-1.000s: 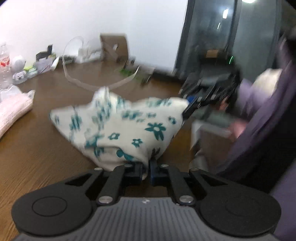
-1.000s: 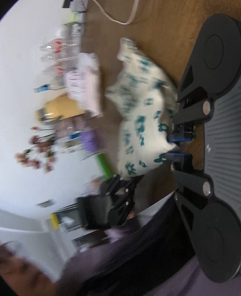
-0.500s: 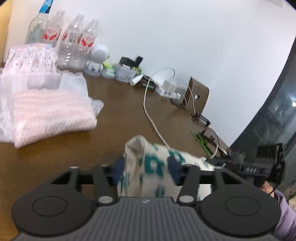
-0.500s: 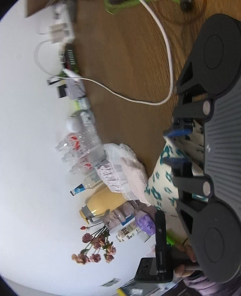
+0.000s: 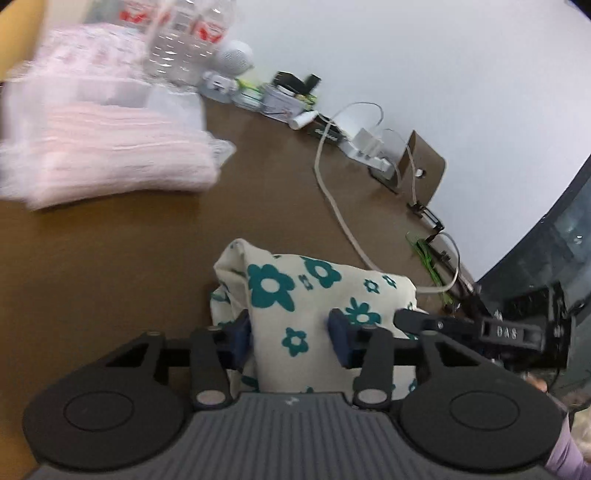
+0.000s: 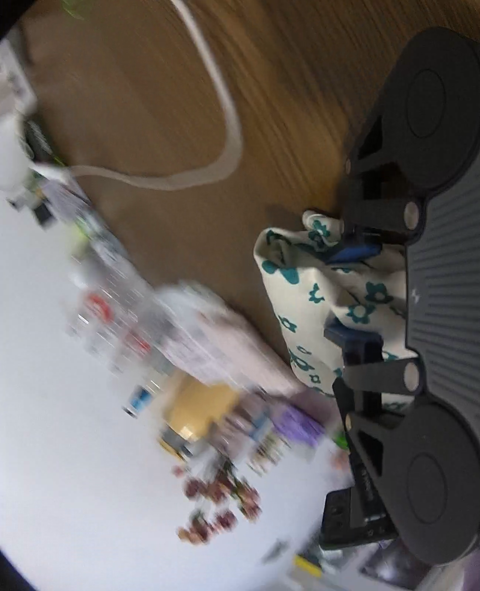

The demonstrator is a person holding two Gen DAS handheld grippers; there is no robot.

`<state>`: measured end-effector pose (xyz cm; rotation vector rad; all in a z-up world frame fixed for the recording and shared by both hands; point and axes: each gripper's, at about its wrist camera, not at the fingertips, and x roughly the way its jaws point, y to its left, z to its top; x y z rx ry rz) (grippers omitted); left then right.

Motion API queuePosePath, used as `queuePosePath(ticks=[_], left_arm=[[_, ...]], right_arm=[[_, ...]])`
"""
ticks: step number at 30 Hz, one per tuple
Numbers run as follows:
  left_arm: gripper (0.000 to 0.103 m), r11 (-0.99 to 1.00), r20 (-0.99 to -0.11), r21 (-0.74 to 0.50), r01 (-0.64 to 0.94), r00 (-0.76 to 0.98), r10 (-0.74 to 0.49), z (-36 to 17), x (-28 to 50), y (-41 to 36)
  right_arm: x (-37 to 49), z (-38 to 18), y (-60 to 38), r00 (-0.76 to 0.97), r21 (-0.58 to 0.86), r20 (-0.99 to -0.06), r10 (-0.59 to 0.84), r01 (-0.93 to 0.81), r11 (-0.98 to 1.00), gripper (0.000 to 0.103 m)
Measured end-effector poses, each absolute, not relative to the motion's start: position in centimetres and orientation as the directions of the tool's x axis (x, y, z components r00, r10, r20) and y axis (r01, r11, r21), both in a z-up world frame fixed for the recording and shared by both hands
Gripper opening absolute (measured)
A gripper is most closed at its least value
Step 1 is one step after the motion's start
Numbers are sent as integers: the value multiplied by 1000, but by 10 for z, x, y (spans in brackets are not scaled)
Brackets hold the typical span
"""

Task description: Fold clothes

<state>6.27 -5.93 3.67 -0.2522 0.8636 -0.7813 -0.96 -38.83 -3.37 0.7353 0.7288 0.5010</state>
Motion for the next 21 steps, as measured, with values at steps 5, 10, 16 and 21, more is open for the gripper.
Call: queuePosePath(ticks=[5,10,16,21], left_arm=[[34,776,-596,-529,344,501,-628,40,5,30],[56,851,-581,-503,149,671,-461,36,-50,100],[70,850,-520,-482,215,710,-474,42,-81,108],[47,877,-508,-420,234,741,-440,36,-92,78]], right_arm=[[-15,-31,-306,516,739,-415,749,-289,608,35],[-27,-14,-244,458,669,-446,769,-401,626,46],[-101,10,-238,613,551,-446,652,-386,740,94],[-132,4,-222,693,529,-432,577,-323,784,57]])
